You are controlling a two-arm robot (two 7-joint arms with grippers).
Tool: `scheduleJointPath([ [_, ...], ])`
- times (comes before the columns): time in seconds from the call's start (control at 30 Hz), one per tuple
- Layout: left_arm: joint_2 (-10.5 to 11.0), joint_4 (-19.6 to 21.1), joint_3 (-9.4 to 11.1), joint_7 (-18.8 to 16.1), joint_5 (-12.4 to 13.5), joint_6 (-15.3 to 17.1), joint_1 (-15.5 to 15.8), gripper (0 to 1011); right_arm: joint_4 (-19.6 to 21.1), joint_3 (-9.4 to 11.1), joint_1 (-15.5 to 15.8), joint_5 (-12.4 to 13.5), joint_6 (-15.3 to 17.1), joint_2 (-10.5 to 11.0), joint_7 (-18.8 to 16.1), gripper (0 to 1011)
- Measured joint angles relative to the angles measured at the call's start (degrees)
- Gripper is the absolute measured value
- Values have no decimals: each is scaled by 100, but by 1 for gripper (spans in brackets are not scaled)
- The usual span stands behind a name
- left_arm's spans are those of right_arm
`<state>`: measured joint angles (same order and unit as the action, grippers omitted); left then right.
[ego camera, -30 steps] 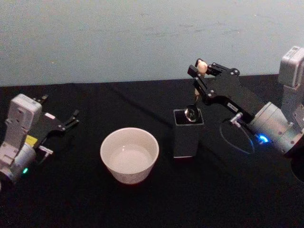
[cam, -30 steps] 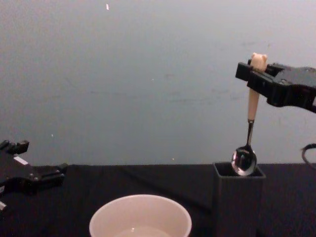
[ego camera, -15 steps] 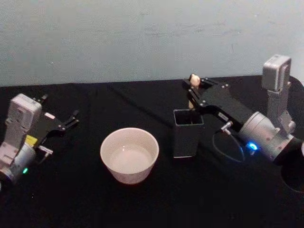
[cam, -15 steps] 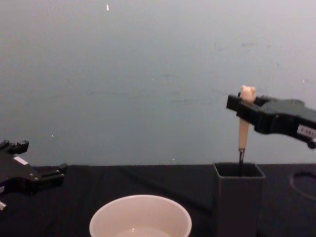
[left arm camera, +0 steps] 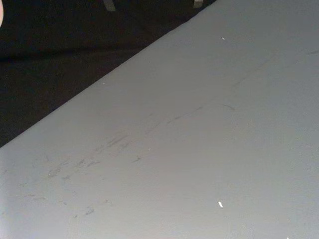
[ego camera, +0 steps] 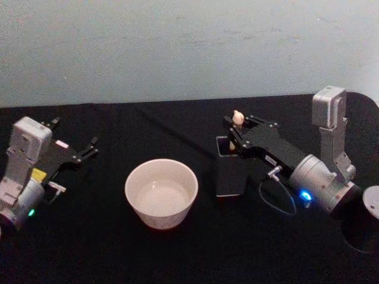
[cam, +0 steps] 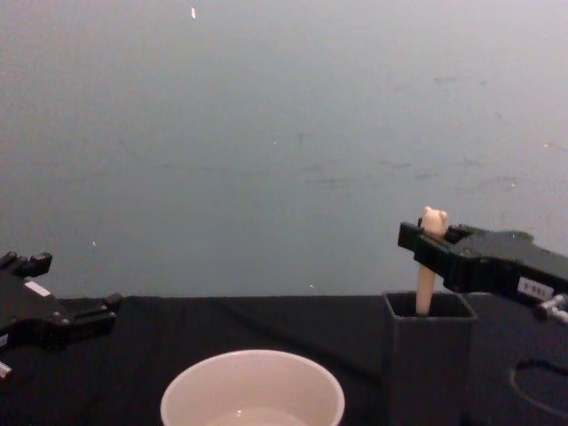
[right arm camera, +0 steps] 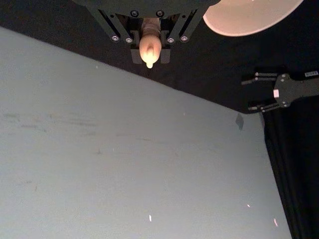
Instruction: Pick up the stirring spoon with one hand, stir inside the cup, then place it back in its original position.
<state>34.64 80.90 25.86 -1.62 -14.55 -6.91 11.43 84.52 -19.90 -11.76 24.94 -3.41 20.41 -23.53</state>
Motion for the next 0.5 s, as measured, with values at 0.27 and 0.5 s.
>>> scheduleJointPath([
  [0.27, 0, 0, 0, 0, 0, 0, 0, 1001, -44, 24, 58, -26, 100, -24, 57, 213],
  [0.5, 0, 0, 0, 0, 0, 0, 0, 1001, -43, 75, 113, -24, 173, -37, 102, 214],
])
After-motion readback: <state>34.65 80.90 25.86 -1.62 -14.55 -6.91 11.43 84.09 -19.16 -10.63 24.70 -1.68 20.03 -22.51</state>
